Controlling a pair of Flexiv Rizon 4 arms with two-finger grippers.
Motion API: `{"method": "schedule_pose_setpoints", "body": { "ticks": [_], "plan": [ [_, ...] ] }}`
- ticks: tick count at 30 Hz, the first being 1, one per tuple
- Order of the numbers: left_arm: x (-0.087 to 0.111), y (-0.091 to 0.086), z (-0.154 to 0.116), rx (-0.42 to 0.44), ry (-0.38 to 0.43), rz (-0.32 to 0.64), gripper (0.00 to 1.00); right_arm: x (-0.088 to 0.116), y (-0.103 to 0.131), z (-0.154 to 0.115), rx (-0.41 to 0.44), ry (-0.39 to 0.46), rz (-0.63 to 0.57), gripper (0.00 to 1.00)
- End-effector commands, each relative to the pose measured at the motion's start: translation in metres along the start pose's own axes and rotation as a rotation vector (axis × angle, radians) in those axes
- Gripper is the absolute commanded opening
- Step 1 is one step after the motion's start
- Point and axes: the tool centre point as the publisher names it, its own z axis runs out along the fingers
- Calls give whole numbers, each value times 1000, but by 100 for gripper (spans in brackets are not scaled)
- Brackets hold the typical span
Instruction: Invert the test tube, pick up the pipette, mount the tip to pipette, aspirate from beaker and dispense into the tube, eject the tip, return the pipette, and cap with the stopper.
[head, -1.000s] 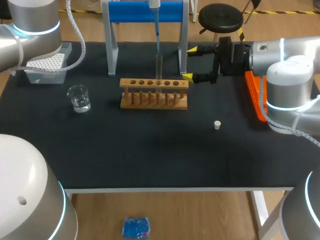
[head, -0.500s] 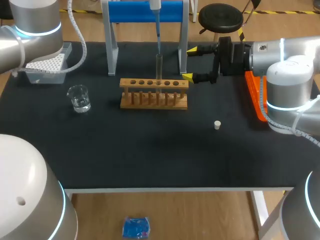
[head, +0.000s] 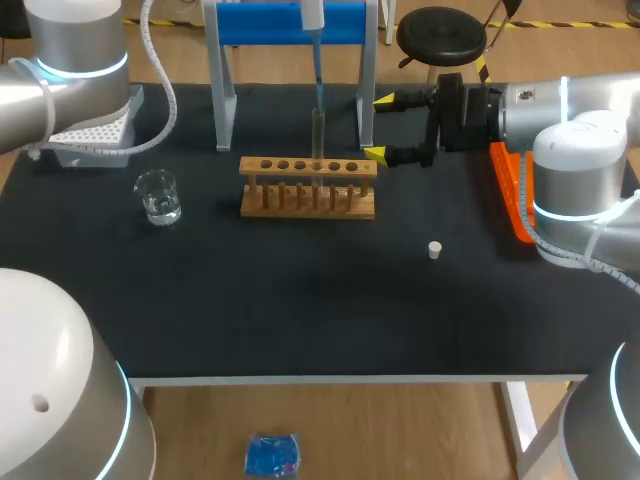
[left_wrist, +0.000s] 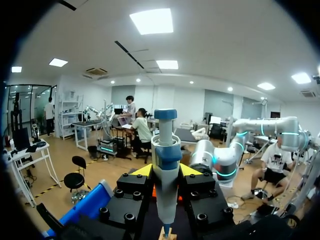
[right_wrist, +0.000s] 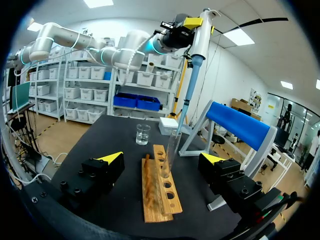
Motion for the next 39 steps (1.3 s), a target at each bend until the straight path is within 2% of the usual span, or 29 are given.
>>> {"method": "schedule_pose_setpoints", "body": {
  "ticks": [1,9,16,29,39],
  "plan": [
    [0,5,0,-1,-8,-8,0,0,0,0,-1,-2,-1,100],
    [-1,8,-5,-50,-55,-12,0,0,0,0,-1,-2,-1,100],
    [-3,8,-6,-59,-74,3,0,0,0,0,-1,-2,-1,100],
    [-7,12,-5,10,-63,44,0,0,0,0,-1,-2,-1,100],
    [-10,15,-3,36,-37,27,0,0,0,0,-1,-2,-1,100]
  ]
}}
